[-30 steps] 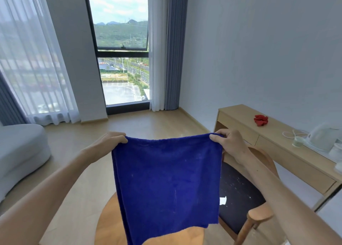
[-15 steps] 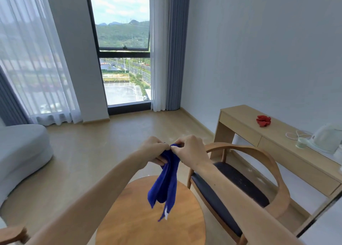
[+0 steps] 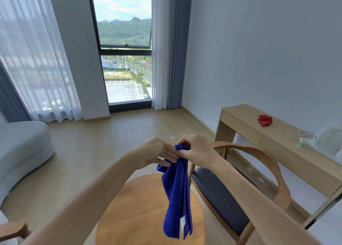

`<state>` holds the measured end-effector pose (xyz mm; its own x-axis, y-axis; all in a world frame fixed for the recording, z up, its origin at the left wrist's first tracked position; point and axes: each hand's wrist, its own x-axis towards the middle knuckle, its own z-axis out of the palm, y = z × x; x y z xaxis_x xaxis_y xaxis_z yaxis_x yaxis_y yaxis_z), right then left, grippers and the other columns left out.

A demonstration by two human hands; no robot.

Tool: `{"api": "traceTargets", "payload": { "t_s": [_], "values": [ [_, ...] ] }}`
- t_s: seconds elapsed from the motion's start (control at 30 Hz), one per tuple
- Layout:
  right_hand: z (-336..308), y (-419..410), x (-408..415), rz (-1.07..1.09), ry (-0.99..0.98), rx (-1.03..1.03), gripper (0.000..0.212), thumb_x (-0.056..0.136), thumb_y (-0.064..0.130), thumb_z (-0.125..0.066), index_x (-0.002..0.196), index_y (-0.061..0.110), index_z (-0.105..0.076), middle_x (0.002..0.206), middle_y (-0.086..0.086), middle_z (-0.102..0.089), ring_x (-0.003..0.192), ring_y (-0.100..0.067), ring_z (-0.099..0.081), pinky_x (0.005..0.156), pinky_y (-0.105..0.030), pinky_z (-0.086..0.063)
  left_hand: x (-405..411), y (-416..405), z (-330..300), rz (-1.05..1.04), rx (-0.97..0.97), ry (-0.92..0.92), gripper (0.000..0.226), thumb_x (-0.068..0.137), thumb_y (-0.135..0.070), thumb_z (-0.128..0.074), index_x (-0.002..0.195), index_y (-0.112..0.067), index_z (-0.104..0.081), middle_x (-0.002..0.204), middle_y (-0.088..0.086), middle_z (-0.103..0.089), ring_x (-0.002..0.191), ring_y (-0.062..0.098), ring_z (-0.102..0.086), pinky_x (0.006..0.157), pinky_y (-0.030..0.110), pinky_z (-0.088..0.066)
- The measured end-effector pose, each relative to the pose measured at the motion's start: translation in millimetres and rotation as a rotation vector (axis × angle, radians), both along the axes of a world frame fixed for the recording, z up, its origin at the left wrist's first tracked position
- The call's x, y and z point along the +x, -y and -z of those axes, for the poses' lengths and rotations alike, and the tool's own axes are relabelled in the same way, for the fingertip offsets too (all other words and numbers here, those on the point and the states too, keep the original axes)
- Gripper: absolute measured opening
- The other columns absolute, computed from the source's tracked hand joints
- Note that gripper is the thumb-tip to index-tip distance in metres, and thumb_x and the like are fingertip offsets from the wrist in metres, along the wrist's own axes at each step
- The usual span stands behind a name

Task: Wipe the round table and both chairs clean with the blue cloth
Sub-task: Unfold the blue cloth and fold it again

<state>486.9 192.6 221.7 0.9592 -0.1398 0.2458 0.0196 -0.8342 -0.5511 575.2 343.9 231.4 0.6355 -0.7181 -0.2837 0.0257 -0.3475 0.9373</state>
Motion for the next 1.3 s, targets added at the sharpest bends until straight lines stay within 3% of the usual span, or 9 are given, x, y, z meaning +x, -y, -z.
{"api": "traceTargets", "payload": {
  "t_s": [0.17,0.23,0.33,0.47,0.6,0.7,0.87,1.03,1.3],
  "values": [
    [-6.0,14.8,-9.9,0.001,0.057,0.014,0.017,0.09,0.009,-0.059,0.102,0.016,-0.07,0.094,0.002,-0.067,0.086,-0.01,-0.06,0.073,-0.02,-0.052,9.7,-6.2,18.6,0.034,0.169,0.438,0.015,0.084,-0.006,-0.065,0.098,-0.01,-0.066,0.1,0.005,-0.069,0.094,0.021,-0.065,0.08,0.032,-0.056],
    [-7.7,18.0,-12.9,0.011,0.08,0.049,0.018,0.09,0.007,-0.059,0.101,0.017,-0.07,0.094,0.003,-0.067,0.085,-0.009,-0.061,0.073,-0.024,-0.055,11.2,-8.4,33.9,0.069,0.249,0.618,0.027,0.079,-0.02,-0.074,0.098,-0.016,-0.055,0.103,-0.002,-0.061,0.096,0.018,-0.06,0.079,0.03,-0.052],
    [-11.1,23.5,-14.7,0.026,0.118,0.084,0.02,0.09,0.006,-0.06,0.103,0.017,-0.07,0.091,0.01,-0.065,0.083,-0.004,-0.06,0.073,-0.015,-0.052,8.6,-8.6,56.1,0.122,0.266,0.768,0.031,0.078,-0.025,-0.073,0.095,-0.019,-0.048,0.104,-0.004,-0.054,0.099,0.017,-0.054,0.074,0.023,-0.04],
    [-13.5,29.3,-16.1,0.064,0.159,0.103,0.021,0.089,0.006,-0.062,0.105,0.017,-0.071,0.091,0.012,-0.066,0.086,-0.002,-0.06,0.077,-0.01,-0.05,-1.0,-3.4,73.8,0.127,0.181,0.822,0.026,0.077,-0.02,-0.067,0.092,-0.013,-0.048,0.099,0.001,-0.057,0.092,0.024,-0.056,0.079,0.036,-0.048],
    [-14.8,37.7,-22.0,0.085,0.181,0.115,0.022,0.089,0.005,-0.063,0.106,0.015,-0.07,0.09,0.012,-0.066,0.088,-0.006,-0.062,0.075,-0.012,-0.052,-5.3,-3.2,77.9,0.052,0.099,0.858,0.013,0.077,-0.006,-0.057,0.088,-0.008,-0.05,0.084,0.007,-0.063,0.078,0.029,-0.057,0.072,0.043,-0.049],
    [-14.5,53.0,-32.4,0.135,0.167,0.05,0.024,0.088,0.003,-0.063,0.105,0.017,-0.071,0.09,0.012,-0.066,0.086,-0.002,-0.06,0.071,-0.007,-0.049,15.6,-12.3,57.3,-0.045,0.036,0.961,0.014,0.077,0.001,-0.055,0.081,-0.012,-0.052,0.072,0.002,-0.062,0.064,0.022,-0.055,0.061,0.036,-0.05],
    [-5.3,60.8,-42.6,0.191,0.159,0.006,0.021,0.087,0.002,-0.064,0.102,0.016,-0.07,0.082,0.012,-0.064,0.074,0.0,-0.059,0.066,-0.004,-0.045,33.1,-13.5,17.1,0.031,0.014,1.105,0.016,0.083,0.0,-0.053,0.089,-0.013,-0.06,0.082,-0.002,-0.061,0.071,0.009,-0.054,0.066,0.026,-0.051],
    [-1.6,61.1,-46.1,0.201,0.15,-0.014,0.016,0.089,0.006,-0.064,0.099,0.017,-0.068,0.077,0.02,-0.059,0.068,0.008,-0.056,0.062,-0.001,-0.042,31.2,-12.6,9.8,0.041,0.041,1.063,0.018,0.089,-0.001,-0.048,0.089,-0.015,-0.059,0.086,-0.001,-0.058,0.075,0.01,-0.053,0.067,0.024,-0.047],
    [-0.7,60.8,-44.7,0.22,0.193,-0.006,0.01,0.089,0.008,-0.064,0.097,0.013,-0.067,0.084,0.007,-0.063,0.075,0.001,-0.056,0.069,-0.002,-0.043,27.2,-15.2,16.3,-0.013,0.021,0.942,0.019,0.096,-0.005,-0.041,0.094,-0.021,-0.05,0.08,-0.008,-0.06,0.063,0.005,-0.053,0.055,0.012,-0.041]
  ]
}}
